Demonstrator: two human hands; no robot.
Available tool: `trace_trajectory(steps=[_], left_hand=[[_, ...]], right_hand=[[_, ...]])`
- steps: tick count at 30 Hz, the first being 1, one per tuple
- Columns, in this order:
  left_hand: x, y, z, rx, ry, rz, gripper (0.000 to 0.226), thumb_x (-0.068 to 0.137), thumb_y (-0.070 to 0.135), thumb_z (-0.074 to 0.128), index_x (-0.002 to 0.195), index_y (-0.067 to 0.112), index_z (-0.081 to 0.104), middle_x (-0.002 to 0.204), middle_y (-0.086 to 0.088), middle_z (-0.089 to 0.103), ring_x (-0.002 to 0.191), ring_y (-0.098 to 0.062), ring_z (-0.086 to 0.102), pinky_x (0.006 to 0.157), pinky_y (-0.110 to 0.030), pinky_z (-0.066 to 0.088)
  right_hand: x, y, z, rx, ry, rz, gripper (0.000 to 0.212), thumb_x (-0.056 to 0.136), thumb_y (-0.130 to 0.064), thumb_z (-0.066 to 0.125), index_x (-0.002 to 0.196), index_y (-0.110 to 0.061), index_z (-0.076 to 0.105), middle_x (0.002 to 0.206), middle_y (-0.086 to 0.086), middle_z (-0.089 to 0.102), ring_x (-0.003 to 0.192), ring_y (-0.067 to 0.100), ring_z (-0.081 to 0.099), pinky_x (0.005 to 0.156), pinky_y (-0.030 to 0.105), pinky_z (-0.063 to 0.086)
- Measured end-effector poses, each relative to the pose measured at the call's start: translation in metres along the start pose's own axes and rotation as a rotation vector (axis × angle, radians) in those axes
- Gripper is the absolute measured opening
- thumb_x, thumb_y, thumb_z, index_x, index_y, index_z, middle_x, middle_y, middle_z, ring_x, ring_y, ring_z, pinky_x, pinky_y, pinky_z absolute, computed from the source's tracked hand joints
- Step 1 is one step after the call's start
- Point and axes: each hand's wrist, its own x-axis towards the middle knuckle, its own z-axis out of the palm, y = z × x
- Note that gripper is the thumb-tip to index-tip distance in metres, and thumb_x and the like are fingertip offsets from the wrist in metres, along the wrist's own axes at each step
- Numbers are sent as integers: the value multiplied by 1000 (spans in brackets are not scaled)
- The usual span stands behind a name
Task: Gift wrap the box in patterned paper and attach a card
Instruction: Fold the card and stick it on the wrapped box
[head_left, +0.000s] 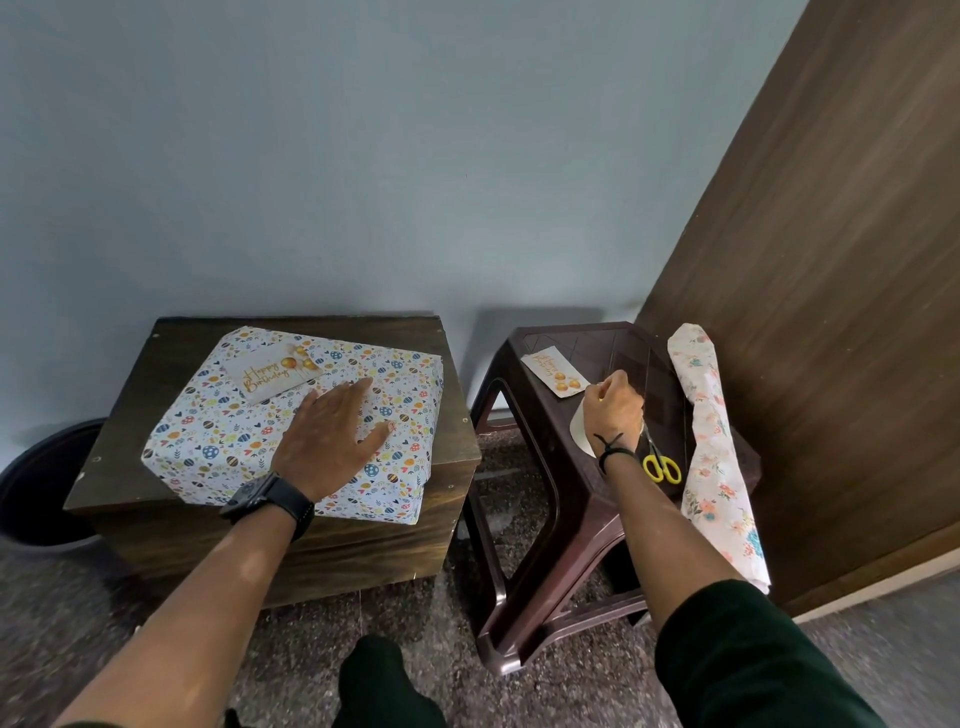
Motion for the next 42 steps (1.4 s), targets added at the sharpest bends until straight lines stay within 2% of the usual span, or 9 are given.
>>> trace_trajectory(steps=[7,13,17,22,33,42], left_hand=[[-1,0,0,-11,-14,-9,67,95,49,43,148,15,22,153,-5,31,142,-20,27,119,-40,9],[-1,1,-2,-21,-17,-12,66,95,48,43,148,15,22,152,-5,33,140,-21,29,119,-40,12],[-2,1,-2,-27,-13,-11,66,94,49,44,147,15,23,150,-5,36,138,-22,32,118,-41,14],[-1,2,-3,-18,-6,-17,66,94,49,45,147,16,24,150,-4,37,138,-22,33,118,-40,16],[-4,8,-8,-39,-16,-36,66,94,47,47,147,15,24,150,-4,36,136,-23,33,115,-41,23],[-3,5,-7,-55,-15,-30,66,94,48,46,146,15,24,150,-5,36,139,-22,31,119,-40,13]], right_hand=[[-3,1,-4,-18,-44,2,18,93,-15,43,101,1,46,86,25,63,79,43,61,58,34,37],[-1,-3,-5,-88,-99,-14,21,94,-17,44,104,1,45,95,25,62,84,41,60,58,33,34],[-2,-4,-3,-115,-87,-83,17,92,-16,50,99,0,49,110,17,51,81,37,59,58,32,35],[-2,-4,-2,-88,-67,-85,14,93,-15,46,96,-1,49,96,18,60,82,36,58,59,33,33],[-4,-6,-3,-162,-109,-118,18,96,-17,38,101,-1,45,102,21,61,88,39,59,62,34,34],[0,0,-3,-138,-113,-127,14,95,-15,40,96,-2,44,94,20,61,82,38,58,61,35,34]])
